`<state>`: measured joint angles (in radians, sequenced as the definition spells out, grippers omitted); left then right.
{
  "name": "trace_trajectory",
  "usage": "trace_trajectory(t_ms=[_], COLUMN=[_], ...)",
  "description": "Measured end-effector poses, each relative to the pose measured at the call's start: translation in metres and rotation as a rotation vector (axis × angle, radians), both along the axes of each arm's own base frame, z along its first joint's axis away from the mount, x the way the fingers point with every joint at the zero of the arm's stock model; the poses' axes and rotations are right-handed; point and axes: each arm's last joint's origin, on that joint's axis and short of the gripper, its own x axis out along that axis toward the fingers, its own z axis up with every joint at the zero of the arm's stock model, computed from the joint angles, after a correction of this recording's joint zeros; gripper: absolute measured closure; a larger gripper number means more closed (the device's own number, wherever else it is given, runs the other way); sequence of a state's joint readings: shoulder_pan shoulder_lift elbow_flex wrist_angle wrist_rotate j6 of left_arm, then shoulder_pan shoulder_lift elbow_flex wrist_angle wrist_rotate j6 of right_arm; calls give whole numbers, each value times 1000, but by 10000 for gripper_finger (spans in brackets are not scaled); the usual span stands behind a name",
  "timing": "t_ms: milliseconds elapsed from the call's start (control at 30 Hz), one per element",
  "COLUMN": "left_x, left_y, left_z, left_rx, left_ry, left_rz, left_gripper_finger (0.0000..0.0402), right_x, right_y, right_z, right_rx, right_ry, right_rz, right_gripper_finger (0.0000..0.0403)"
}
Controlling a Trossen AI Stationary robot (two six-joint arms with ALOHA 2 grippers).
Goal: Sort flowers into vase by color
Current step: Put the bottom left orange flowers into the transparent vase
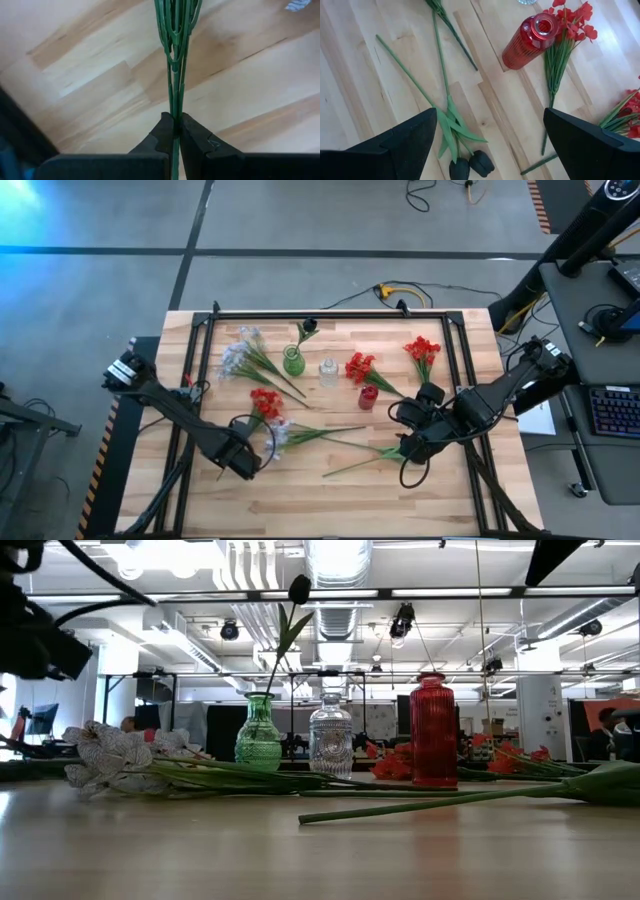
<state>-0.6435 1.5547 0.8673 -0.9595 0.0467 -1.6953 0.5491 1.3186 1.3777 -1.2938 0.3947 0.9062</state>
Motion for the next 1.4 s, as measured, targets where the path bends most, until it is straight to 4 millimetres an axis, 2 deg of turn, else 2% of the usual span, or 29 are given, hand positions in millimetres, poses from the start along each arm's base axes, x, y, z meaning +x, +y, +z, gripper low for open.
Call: trace_trajectory(t_ms=[200, 467, 767, 1133, 1400], left_x=[-12, -23, -39, -53, -61], left_y=[3, 5, 12, 23, 31], left_z=[18, 42, 62, 85, 101], left_rx=[-9, -23, -61, -52, -6], left_ry=[-21, -166, -217, -401, -351], left_rz=[2, -5, -33, -81, -87], left_gripper_finger=[401, 402, 401, 401, 401], right_x=[1, 3, 8, 9, 9], right_y=[-1, 0, 3, 3, 3], right_z=[0, 2, 3, 4, 4], right_rx=[-27, -40, -30, -43, -42], right_ry=[-18, -57, -97, -112, -116], right_rz=[-7, 1, 36, 36, 35], right_gripper_finger=[44, 44, 44, 44, 44])
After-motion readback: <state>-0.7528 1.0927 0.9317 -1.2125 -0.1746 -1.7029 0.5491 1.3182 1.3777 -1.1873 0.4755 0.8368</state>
